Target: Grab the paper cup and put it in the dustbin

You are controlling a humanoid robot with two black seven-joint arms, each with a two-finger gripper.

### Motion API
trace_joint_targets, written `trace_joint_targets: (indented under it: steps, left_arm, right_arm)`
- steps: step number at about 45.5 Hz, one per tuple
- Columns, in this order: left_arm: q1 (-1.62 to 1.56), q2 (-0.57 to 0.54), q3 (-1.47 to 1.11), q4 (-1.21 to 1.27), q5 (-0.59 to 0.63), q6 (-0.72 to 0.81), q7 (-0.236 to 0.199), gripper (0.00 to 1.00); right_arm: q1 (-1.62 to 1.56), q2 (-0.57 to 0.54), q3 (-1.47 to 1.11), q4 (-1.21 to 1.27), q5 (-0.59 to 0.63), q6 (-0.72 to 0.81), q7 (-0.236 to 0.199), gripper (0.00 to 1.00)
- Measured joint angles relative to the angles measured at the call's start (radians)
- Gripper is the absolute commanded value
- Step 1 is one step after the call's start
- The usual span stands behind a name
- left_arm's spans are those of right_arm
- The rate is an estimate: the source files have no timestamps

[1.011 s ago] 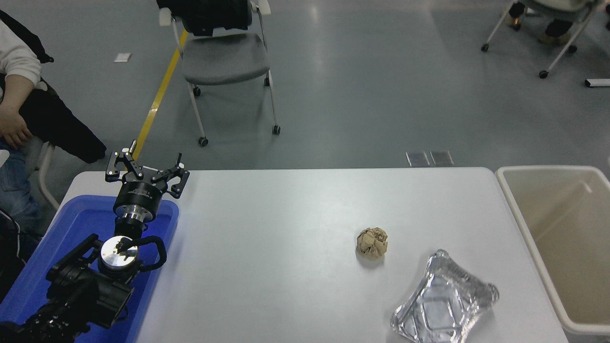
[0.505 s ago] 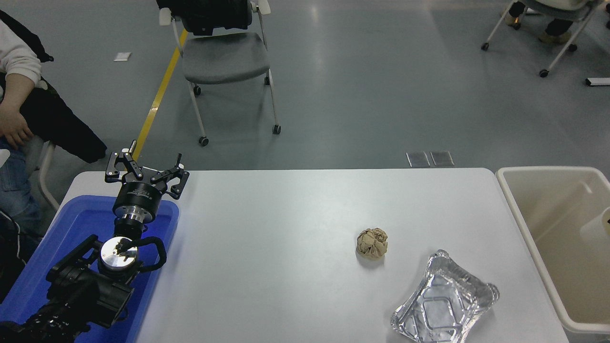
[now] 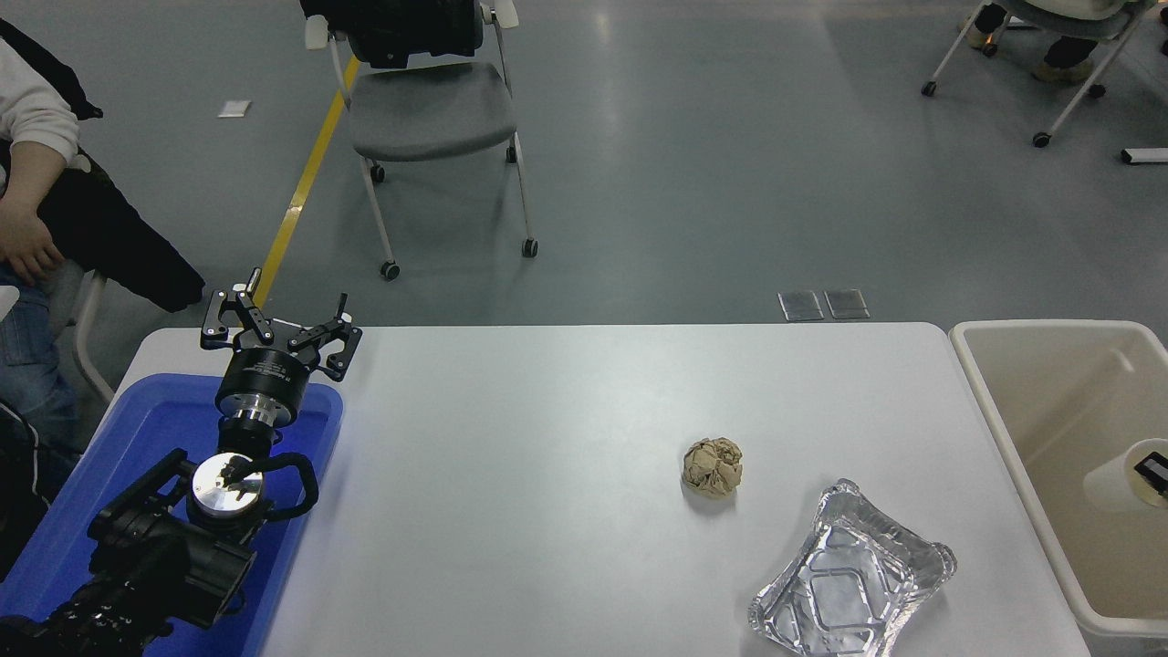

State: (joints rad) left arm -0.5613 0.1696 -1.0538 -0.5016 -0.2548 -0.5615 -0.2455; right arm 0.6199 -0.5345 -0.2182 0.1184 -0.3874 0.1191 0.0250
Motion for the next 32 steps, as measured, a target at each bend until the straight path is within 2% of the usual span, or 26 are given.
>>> trace_joint_targets:
  steps: [14,20,22,32]
  left_arm:
    - [0.000,0.000,0.000,0.000,0.000,0.000,0.000,0.99]
    - [0.000,0.000,0.000,0.000,0.000,0.000,0.000,0.99]
    - [0.000,0.000,0.000,0.000,0.000,0.000,0.000,0.99]
    - [0.000,0.000,0.000,0.000,0.000,0.000,0.000,0.99]
  right_arm:
    - [0.034,-0.032,-0.003,0.049,0.005,-0.028,0.001,1.00]
    - [0.114,-0.134,-0.039,0.178,0.006,-0.031,0.001,1.00]
    - [0.182,-0.199,-0.072,0.261,0.006,-0.031,0.001,1.00]
    - [0.421,-0.307,-0.235,0.417,0.007,-0.028,0.001,1.00]
